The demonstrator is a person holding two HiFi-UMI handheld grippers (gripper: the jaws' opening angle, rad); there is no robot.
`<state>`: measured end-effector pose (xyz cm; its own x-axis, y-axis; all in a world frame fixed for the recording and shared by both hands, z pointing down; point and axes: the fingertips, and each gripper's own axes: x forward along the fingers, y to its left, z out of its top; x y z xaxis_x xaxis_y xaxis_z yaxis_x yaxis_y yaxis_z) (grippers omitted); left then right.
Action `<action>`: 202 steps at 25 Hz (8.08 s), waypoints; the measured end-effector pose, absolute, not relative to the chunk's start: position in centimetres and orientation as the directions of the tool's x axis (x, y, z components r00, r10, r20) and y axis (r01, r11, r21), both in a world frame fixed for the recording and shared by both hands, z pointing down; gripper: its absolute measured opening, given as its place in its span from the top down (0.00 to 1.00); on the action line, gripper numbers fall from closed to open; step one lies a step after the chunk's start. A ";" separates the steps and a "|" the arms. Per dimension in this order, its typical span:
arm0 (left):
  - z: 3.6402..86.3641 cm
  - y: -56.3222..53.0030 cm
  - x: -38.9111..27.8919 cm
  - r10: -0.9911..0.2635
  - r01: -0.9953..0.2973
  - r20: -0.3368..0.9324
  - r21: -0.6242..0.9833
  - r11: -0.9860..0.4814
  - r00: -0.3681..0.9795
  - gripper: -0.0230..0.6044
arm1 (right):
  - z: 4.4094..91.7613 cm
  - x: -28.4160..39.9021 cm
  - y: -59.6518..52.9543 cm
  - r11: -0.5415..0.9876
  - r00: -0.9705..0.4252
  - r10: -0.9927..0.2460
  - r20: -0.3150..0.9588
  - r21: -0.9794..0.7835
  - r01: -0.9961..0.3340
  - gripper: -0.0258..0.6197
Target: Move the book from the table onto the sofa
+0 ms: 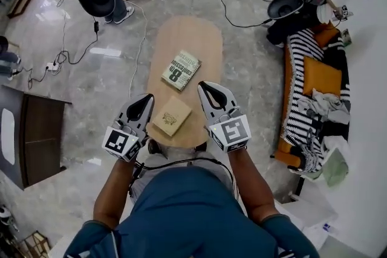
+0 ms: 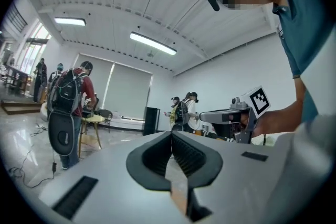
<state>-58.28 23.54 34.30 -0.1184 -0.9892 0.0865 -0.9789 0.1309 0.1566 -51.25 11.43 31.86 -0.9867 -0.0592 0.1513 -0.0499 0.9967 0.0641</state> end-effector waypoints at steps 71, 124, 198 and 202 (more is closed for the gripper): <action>89.9 35.3 -56.8 -0.572 -0.334 0.754 0.475 0.815 -0.323 0.44 | 82.5 -58.2 19.0 0.840 -0.387 0.528 0.756 -0.397 0.370 0.90; 39.4 17.3 -53.9 -0.986 -0.893 -0.147 0.451 0.002 -0.076 0.47 | 24.7 -46.0 8.1 0.922 -0.935 0.330 0.129 0.166 0.349 0.93; 21.9 1.0 3.7 -0.640 -0.639 0.022 -0.040 -0.768 0.768 0.68 | 17.7 22.5 6.2 0.575 -0.580 -0.798 -0.162 0.079 -0.814 0.91; 22.1 0.1 6.4 -0.606 -0.605 0.036 -0.051 -0.795 0.794 0.68 | 18.2 24.9 6.2 0.537 -0.539 -0.826 -0.164 0.060 -0.841 0.91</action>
